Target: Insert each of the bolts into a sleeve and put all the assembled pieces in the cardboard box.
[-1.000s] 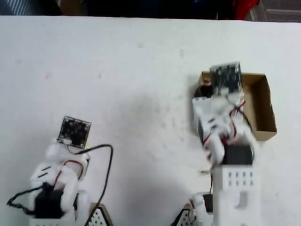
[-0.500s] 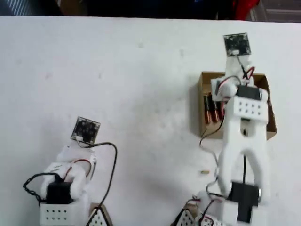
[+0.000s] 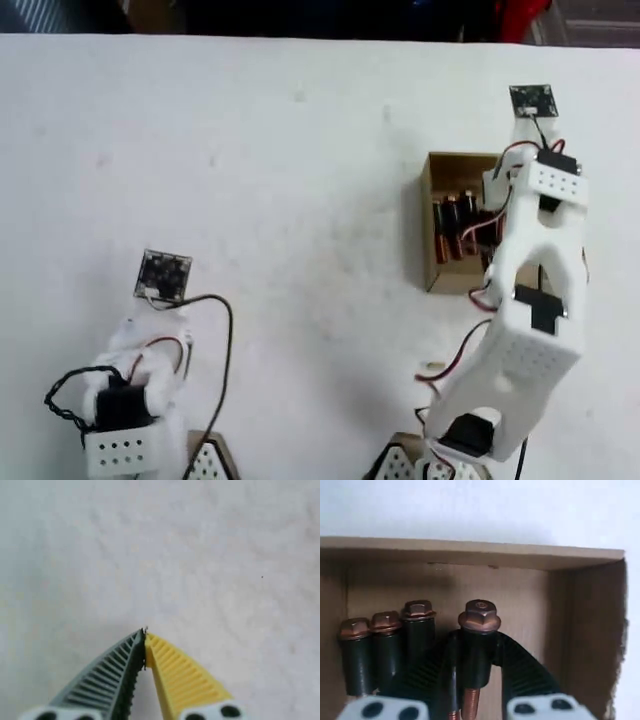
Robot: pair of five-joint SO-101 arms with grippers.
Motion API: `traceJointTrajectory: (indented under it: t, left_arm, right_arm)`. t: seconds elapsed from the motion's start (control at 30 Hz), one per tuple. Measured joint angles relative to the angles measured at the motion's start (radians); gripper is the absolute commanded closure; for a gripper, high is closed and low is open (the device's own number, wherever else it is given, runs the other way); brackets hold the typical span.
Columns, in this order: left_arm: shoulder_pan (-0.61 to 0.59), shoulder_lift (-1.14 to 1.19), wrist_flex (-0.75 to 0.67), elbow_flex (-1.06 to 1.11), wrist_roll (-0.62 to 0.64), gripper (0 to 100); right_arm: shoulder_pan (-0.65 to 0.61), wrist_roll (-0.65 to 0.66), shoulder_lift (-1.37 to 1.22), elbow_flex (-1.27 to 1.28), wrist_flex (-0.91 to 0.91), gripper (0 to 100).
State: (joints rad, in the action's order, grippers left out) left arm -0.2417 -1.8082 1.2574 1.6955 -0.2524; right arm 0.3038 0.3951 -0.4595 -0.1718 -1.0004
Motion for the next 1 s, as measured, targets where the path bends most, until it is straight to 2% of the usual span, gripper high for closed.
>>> traceJointTrajectory:
  t: [0.13,0.3,0.6,0.77,1.0]
  left_arm:
    - [0.0,0.0,0.0,0.0,0.0,98]
    - [0.0,0.0,0.0,0.0,0.0,98]
    - [0.0,0.0,0.015,0.0,0.0,98]
    - [0.0,0.0,0.015,0.0,0.0,98]
    - [-0.005,0.0,0.015,0.0,0.005,98]
  right_arm:
    - [0.018,0.006,-0.078,-0.103,-0.075,98.1]
    - [0.014,0.089,-0.163,-0.178,-0.141,97.2]
    - [0.015,0.12,-0.215,-0.275,-0.245,78.9]
    - [0.012,0.12,-0.215,-0.376,-0.339,82.8]
    - [0.003,0.112,-0.215,-0.635,-0.554,98.4]
